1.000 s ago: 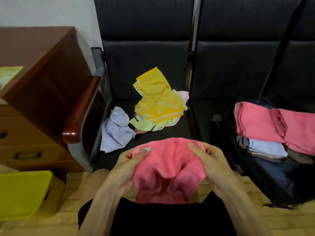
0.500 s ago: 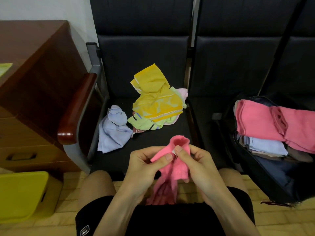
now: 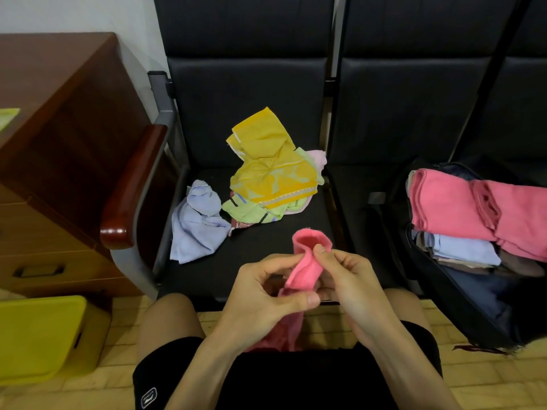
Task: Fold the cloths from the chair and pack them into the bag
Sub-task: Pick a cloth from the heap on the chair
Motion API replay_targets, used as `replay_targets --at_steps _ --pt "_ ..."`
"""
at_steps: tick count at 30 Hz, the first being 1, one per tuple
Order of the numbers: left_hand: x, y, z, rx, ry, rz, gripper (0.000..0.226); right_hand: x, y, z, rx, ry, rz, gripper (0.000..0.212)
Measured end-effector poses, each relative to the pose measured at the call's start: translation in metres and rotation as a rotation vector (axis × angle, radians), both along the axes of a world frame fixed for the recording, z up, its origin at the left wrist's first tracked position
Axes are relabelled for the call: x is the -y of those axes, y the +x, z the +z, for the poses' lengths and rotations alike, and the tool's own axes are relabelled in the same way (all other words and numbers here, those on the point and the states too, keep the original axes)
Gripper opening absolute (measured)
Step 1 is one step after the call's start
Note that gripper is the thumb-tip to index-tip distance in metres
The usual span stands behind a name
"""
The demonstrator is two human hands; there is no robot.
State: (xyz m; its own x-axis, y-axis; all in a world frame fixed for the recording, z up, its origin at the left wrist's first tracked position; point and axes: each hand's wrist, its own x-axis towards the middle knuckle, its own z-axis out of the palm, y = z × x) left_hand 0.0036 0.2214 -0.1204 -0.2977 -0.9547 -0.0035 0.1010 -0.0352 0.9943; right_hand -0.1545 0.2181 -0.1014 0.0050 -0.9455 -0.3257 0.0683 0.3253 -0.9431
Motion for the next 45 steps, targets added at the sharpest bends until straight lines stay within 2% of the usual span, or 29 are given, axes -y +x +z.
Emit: replay_targets --at_steps 2,5,11,15,18,19,20,22,23,24,25,27,28,31,33,40,45 --pt "-0.001 -0.001 0.001 0.123 -0.046 0.027 0.056 0.0 -0.001 0.002 0.041 0.028 0.012 0.036" --pt "0.0 -0.006 -0.002 0.22 -0.137 0.137 0.049 0.0 -0.003 0.003 0.12 0.081 0.038 0.034" --pt "0.002 -0.011 -0.004 0.238 -0.192 0.194 0.027 -0.004 -0.004 0.0 0.113 0.057 -0.006 0.036" --pt "0.019 -0.003 0.008 0.214 -0.167 0.138 0.019 -0.004 -0.015 -0.011 0.095 -0.016 -0.041 0.038" --pt "0.036 0.006 0.031 0.189 -0.157 0.057 0.017 0.008 -0.031 -0.024 0.044 -0.062 -0.173 0.028" --pt "0.043 0.008 0.039 0.2 -0.188 0.023 0.015 0.014 -0.036 -0.026 0.036 -0.077 -0.171 0.032" --pt "0.048 0.009 0.048 0.216 -0.228 -0.014 0.014 0.02 -0.042 -0.026 0.057 -0.088 -0.121 0.045" --pt "0.056 0.01 0.066 0.239 -0.286 -0.08 0.016 0.034 -0.05 -0.023 0.148 -0.077 0.068 0.076" --pt "0.059 0.01 0.078 0.24 -0.308 -0.109 0.016 0.039 -0.053 -0.016 0.174 -0.073 0.163 0.082" --pt "0.061 0.012 0.087 0.239 -0.315 -0.13 0.016 0.046 -0.054 -0.01 0.198 -0.077 0.23 0.077" --pt "0.064 0.015 0.098 0.255 -0.328 -0.137 0.017 0.052 -0.055 0.001 0.217 -0.109 0.243 0.063" --pt "0.072 0.024 0.113 0.35 -0.361 -0.097 0.018 0.064 -0.059 0.028 0.191 -0.253 0.124 0.03" --pt "0.078 0.031 0.118 0.418 -0.391 -0.058 0.017 0.069 -0.063 0.044 0.107 -0.373 0.056 0.021" --pt "0.086 0.044 0.124 0.538 -0.444 0.03 0.022 0.067 -0.063 0.088 -0.178 -0.643 0.085 0.013" --pt "0.085 0.047 0.126 0.56 -0.464 0.053 0.023 0.06 -0.056 0.099 -0.248 -0.671 0.137 0.009" --pt "0.079 0.053 0.128 0.561 -0.405 0.013 0.016 0.048 -0.058 0.097 -0.198 -0.621 0.049 0.05" --pt "0.076 0.046 0.122 0.479 -0.342 -0.037 0.019 0.045 -0.058 0.09 -0.114 -0.585 0.012 0.055"
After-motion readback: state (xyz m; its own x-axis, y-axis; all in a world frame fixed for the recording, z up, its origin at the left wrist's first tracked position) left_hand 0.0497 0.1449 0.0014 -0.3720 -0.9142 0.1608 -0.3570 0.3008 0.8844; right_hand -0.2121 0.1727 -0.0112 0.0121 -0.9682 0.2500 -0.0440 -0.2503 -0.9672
